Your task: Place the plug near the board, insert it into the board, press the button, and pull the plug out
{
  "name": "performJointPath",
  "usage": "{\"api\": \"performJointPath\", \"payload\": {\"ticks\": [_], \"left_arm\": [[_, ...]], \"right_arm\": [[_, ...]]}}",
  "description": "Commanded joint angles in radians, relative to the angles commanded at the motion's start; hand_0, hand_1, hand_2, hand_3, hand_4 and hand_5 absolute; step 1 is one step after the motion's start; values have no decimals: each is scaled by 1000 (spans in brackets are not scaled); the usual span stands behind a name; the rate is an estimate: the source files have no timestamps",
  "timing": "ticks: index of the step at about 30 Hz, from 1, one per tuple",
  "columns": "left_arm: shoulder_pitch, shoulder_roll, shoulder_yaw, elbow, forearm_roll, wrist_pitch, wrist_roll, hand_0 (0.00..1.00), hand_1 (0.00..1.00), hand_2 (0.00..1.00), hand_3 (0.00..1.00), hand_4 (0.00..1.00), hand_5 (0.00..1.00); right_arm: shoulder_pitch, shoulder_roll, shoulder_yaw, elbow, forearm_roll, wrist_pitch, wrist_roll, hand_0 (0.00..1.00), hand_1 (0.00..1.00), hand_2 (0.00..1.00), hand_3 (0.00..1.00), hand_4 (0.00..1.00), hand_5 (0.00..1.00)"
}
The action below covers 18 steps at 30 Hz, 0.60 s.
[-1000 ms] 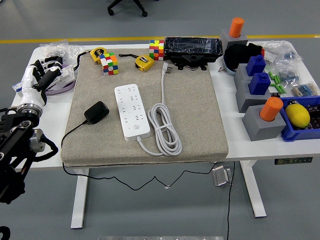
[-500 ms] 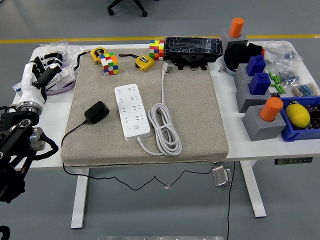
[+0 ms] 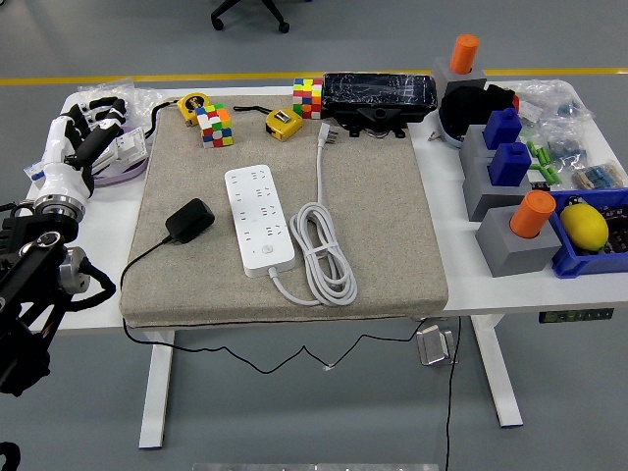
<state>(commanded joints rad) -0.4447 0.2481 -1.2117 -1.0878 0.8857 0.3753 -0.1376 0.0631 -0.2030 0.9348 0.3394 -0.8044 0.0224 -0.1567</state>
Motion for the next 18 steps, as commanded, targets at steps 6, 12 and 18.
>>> {"api": "performJointPath", "payload": {"ticks": [6,12,18], "left_arm": [[-1,4,0,-10,-1,-2,-3,634,657,593,574,705,317],[-3,5,4,-14,-10,-15,-6,635,657,593,574,706,318],[-3,7,7,-16,-12,-13,-9,634,658,593,574,708,319]], "right_arm": [[6,-5,3,3,-3,-2,1,608,675,686,576,915,445],[3,-1,-2,0,0,-6,3,610,674,686,577,916,445],[6,-3,-10,-1,1,-3,1,609,674,687,574,915,445]]}}
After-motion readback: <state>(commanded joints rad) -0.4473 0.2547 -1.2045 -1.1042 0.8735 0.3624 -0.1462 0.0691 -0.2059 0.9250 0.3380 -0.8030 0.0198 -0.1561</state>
